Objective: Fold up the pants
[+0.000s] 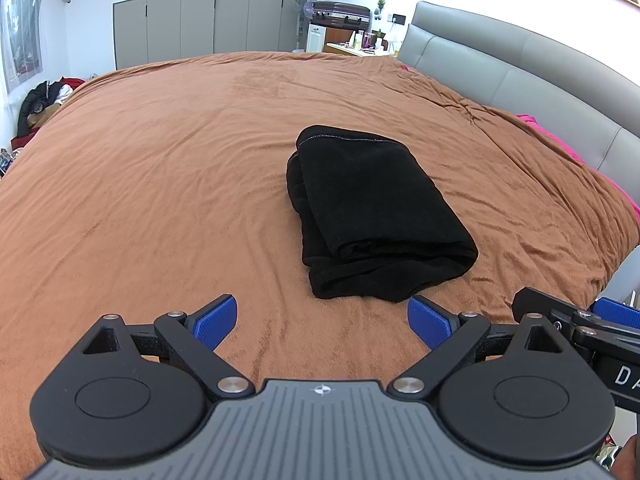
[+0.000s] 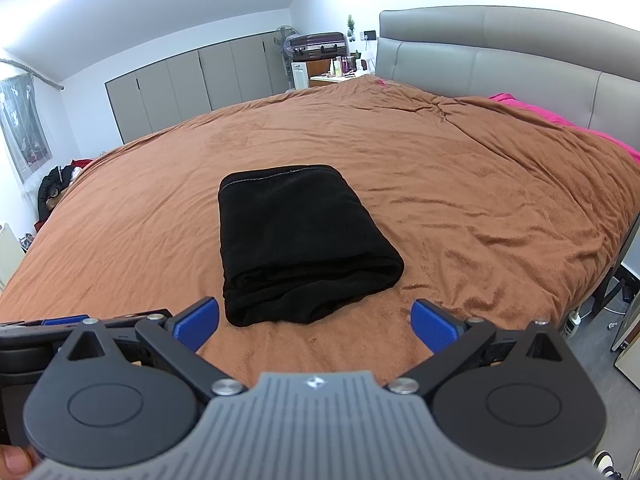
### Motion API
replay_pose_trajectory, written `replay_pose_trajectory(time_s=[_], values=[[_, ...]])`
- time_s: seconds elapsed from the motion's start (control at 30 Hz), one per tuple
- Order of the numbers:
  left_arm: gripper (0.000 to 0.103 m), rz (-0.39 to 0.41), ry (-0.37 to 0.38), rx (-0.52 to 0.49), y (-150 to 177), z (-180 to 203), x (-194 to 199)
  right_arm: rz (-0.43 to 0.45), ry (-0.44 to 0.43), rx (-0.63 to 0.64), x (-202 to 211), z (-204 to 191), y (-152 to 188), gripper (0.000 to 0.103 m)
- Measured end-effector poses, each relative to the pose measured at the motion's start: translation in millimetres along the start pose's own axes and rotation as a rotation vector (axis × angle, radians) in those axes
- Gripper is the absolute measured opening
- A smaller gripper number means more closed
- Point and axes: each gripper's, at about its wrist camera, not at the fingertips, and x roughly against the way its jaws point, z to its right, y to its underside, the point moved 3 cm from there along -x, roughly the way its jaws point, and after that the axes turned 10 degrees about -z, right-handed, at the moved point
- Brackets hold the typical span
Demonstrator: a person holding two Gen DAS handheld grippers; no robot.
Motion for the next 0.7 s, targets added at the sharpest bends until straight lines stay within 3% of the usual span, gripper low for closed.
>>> replay_pose_trajectory(time_s=[0.7], values=[[0.103,-0.004,-0.004,0.001,3.3,4.2,-1.8,-0.007,0.004,-0.010,1.6,3.0,2.8,0.098]])
